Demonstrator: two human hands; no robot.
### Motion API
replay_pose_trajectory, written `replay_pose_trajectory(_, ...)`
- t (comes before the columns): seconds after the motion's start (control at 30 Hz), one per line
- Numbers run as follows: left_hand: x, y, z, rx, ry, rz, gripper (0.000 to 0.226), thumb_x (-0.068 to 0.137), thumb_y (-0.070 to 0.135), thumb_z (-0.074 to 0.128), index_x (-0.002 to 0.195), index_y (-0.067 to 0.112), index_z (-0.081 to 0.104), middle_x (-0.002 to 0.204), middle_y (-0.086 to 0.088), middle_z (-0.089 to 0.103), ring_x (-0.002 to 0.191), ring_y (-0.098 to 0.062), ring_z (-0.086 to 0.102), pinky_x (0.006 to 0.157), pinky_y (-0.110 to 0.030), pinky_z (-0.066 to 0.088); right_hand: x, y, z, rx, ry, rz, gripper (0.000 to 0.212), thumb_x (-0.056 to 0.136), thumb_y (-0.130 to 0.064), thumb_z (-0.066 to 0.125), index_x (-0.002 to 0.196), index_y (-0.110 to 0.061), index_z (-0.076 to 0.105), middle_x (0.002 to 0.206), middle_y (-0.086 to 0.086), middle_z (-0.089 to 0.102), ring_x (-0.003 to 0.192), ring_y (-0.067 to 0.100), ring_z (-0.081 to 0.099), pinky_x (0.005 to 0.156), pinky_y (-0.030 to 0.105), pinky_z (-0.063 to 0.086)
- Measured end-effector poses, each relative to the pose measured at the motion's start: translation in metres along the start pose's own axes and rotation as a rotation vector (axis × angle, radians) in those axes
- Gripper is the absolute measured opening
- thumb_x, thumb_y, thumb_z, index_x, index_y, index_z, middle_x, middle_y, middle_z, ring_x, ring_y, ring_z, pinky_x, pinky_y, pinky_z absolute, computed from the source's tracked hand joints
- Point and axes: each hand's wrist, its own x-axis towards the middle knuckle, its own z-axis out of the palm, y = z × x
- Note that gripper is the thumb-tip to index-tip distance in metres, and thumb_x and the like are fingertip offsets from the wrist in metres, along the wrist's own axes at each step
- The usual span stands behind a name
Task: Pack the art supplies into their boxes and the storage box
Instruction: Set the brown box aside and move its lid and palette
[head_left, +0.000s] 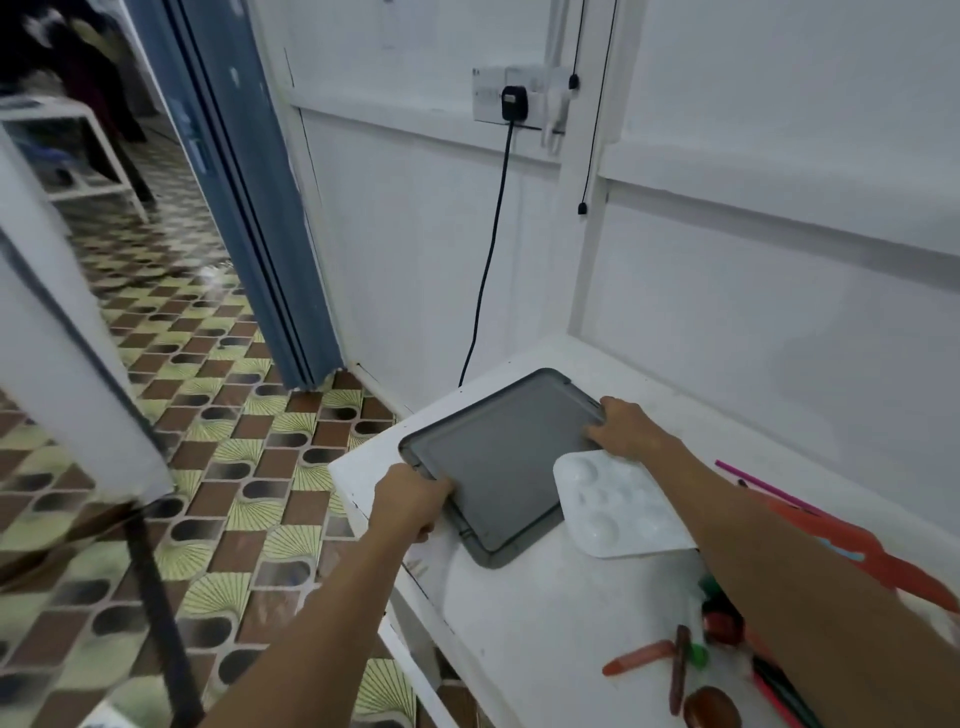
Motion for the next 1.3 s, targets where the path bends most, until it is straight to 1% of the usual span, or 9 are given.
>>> replay_pose_trajectory(0.07, 0.002, 0.003, 0.002, -0.009, 0.004, 0.002, 0.027, 0.082, 0.026, 0.068, 0.072, 0.007, 0.051, 0.066, -0.009, 0.057, 0.053, -0.022, 0.053, 0.04, -0.023, 0.042, 0.007, 0.0, 0.002, -0.012, 0.021, -0.009, 0.033, 0.085, -0.026, 0.057, 0.111, -0.007, 0.051, 0.114, 0.014, 0.058, 0.098, 0.03, 0.055, 0.081, 0.035, 0.046)
replay_pose_trajectory(0.17, 0.004, 0.009, 0.001, -0.037, 0.052, 0.029, 0.027, 0.082, 0.027, 0.071, 0.081, 0.004, 0.059, 0.073, -0.012, 0.062, 0.061, -0.027, 0.061, 0.058, -0.034, 0.057, 0.009, 0.0, -0.004, 0.125, 0.071, 0.001, 0.063, 0.082, -0.021, 0.066, 0.139, -0.008, 0.04, 0.134, 0.014, 0.05, 0.12, 0.03, 0.049, 0.097, 0.033, 0.04)
replay_pose_trajectory(0.27, 0.0, 0.018, -0.005, -0.087, 0.136, 0.148, 0.029, 0.08, 0.034, 0.074, 0.088, 0.008, 0.063, 0.076, -0.008, 0.067, 0.069, -0.027, 0.067, 0.071, -0.043, 0.059, 0.002, 0.005, -0.017, 0.282, 0.133, -0.006, 0.078, 0.077, -0.022, 0.075, 0.143, -0.008, 0.035, 0.135, 0.013, 0.051, 0.122, 0.028, 0.05, 0.097, 0.028, 0.038)
replay_pose_trajectory(0.43, -0.033, 0.065, -0.02, -0.164, 0.301, 0.421, 0.019, 0.085, 0.027, 0.071, 0.095, 0.015, 0.06, 0.092, 0.0, 0.064, 0.082, -0.021, 0.062, 0.066, -0.029, 0.049, -0.033, 0.003, -0.062, 0.524, 0.323, -0.093, 0.059, 0.078, -0.014, 0.075, 0.13, -0.006, 0.05, 0.117, 0.01, 0.061, 0.104, 0.029, 0.06, 0.093, 0.037, 0.049)
replay_pose_trajectory(0.63, -0.099, 0.133, -0.005, -0.225, 0.304, 0.649, 0.031, 0.088, 0.031, 0.067, 0.115, 0.016, 0.062, 0.097, 0.007, 0.062, 0.088, -0.017, 0.061, 0.08, -0.033, 0.052, -0.113, 0.043, -0.131, 0.64, 0.563, -0.117, 0.054, 0.082, -0.017, 0.072, 0.13, -0.007, 0.05, 0.102, 0.002, 0.054, 0.095, 0.023, 0.057, 0.09, 0.038, 0.051)
replay_pose_trajectory(0.83, -0.187, 0.179, 0.066, -0.33, 0.083, 0.812, 0.027, 0.087, 0.035, 0.064, 0.113, 0.025, 0.065, 0.096, 0.005, 0.068, 0.082, -0.019, 0.065, 0.077, -0.04, 0.056, -0.246, 0.146, -0.19, 0.597, 0.808, -0.024, 0.05, 0.074, -0.024, 0.079, 0.118, -0.013, 0.057, 0.098, 0.003, 0.06, 0.087, 0.025, 0.064, 0.079, 0.042, 0.056)
replay_pose_trajectory(1.07, -0.344, 0.197, 0.191, -0.198, -0.38, 1.022, 0.011, 0.088, 0.025, 0.06, 0.095, 0.02, 0.067, 0.081, 0.008, 0.065, 0.078, -0.018, 0.064, 0.065, -0.026, 0.045, -0.481, 0.277, -0.222, 0.527, 1.021, 0.27, 0.045, 0.072, -0.031, 0.081, 0.109, -0.016, 0.061, 0.094, 0.002, 0.06, 0.08, 0.017, 0.064, 0.072, 0.033, 0.056)
replay_pose_trajectory(1.2, -0.428, 0.165, 0.25, -0.113, -0.603, 1.061, 0.031, 0.086, 0.026, 0.064, 0.116, 0.023, 0.06, 0.084, 0.002, 0.063, 0.078, -0.015, 0.062, 0.069, -0.027, 0.047, -0.607, 0.319, -0.197, 0.536, 1.081, 0.441, 0.039, 0.072, -0.026, 0.081, 0.104, -0.013, 0.064, 0.087, 0.003, 0.058, 0.074, 0.015, 0.059, 0.068, 0.025, 0.054)
replay_pose_trajectory(1.3, -0.478, 0.127, 0.278, -0.067, -0.723, 1.046, 0.051, 0.083, 0.029, 0.069, 0.131, 0.022, 0.05, 0.092, -0.004, 0.063, 0.078, -0.014, 0.062, 0.073, -0.035, 0.053, -0.676, 0.341, -0.161, 0.575, 1.125, 0.526, 0.035, 0.074, -0.021, 0.08, 0.103, -0.015, 0.063, 0.084, -0.001, 0.057, 0.068, 0.009, 0.056, 0.056, 0.011, 0.049)
